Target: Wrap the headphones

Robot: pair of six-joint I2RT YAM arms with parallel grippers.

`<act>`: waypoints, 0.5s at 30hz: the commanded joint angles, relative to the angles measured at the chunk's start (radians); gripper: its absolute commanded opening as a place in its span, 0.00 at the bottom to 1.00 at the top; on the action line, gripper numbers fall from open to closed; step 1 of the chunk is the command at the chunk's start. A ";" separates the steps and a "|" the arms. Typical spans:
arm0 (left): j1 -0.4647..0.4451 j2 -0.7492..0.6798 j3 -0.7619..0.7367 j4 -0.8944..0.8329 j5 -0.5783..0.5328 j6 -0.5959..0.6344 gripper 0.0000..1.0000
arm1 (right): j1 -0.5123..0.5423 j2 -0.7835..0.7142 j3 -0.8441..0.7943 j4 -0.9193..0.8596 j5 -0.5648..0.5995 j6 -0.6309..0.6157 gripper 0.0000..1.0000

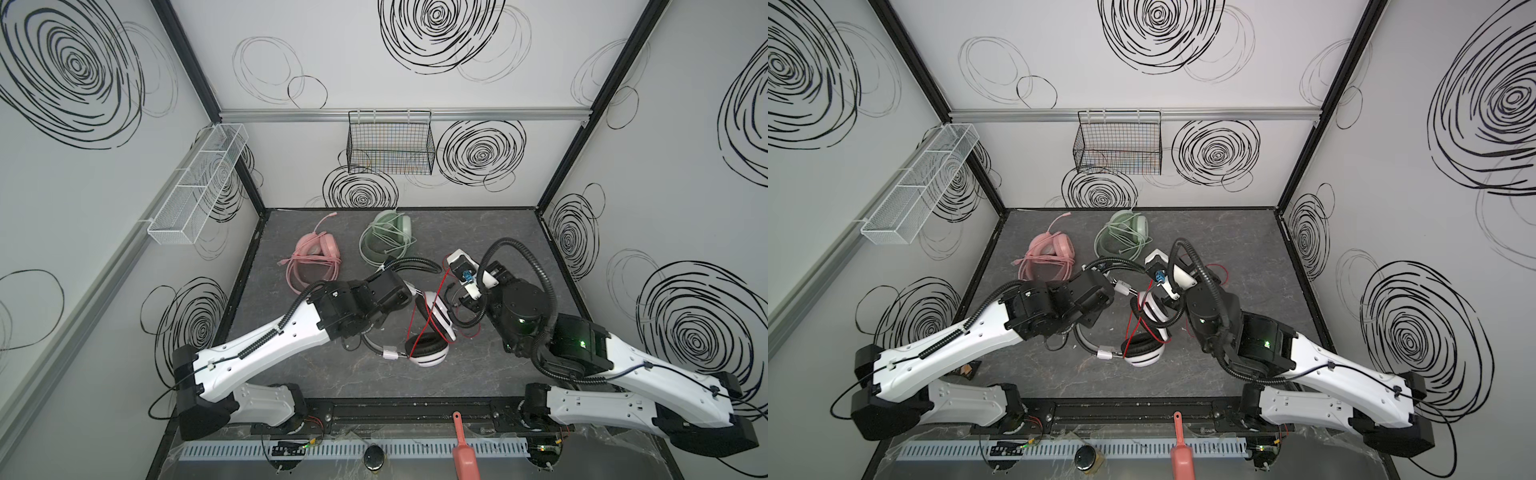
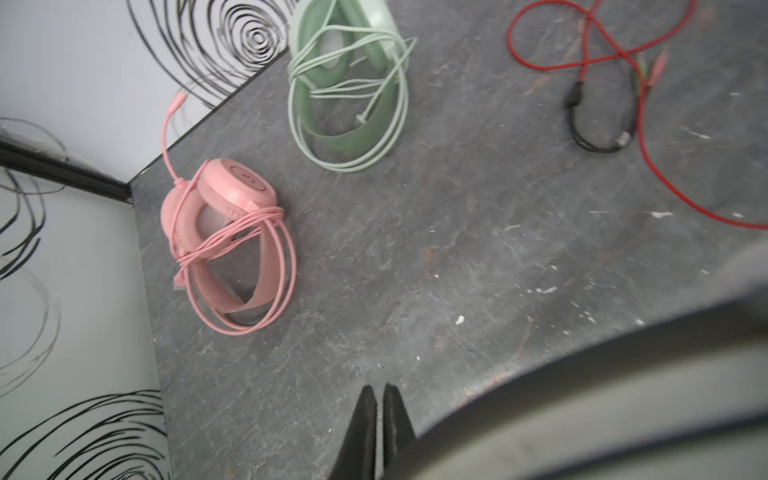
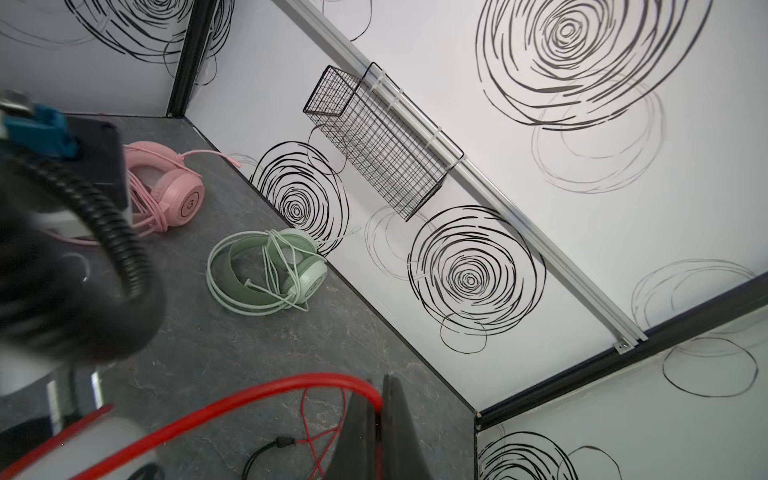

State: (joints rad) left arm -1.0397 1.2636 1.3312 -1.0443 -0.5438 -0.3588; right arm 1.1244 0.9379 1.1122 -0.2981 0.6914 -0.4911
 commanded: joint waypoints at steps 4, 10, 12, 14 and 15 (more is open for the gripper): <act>-0.052 -0.121 -0.004 0.113 0.207 -0.009 0.00 | -0.177 -0.030 -0.081 0.090 -0.393 0.006 0.00; -0.057 -0.150 0.014 0.139 0.311 -0.011 0.00 | -0.318 -0.058 -0.201 0.217 -0.743 0.116 0.00; -0.056 -0.150 0.036 0.132 0.324 -0.017 0.00 | -0.374 -0.074 -0.262 0.287 -0.849 0.160 0.00; -0.050 -0.146 0.064 0.119 0.335 -0.027 0.00 | -0.430 -0.090 -0.327 0.366 -0.967 0.208 0.00; -0.045 -0.142 0.081 0.113 0.344 -0.029 0.00 | -0.459 -0.095 -0.366 0.425 -1.030 0.240 0.04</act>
State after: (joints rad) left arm -1.0904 1.1336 1.3384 -0.9951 -0.2741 -0.3614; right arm 0.7223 0.8612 0.8093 -0.0444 -0.1097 -0.3450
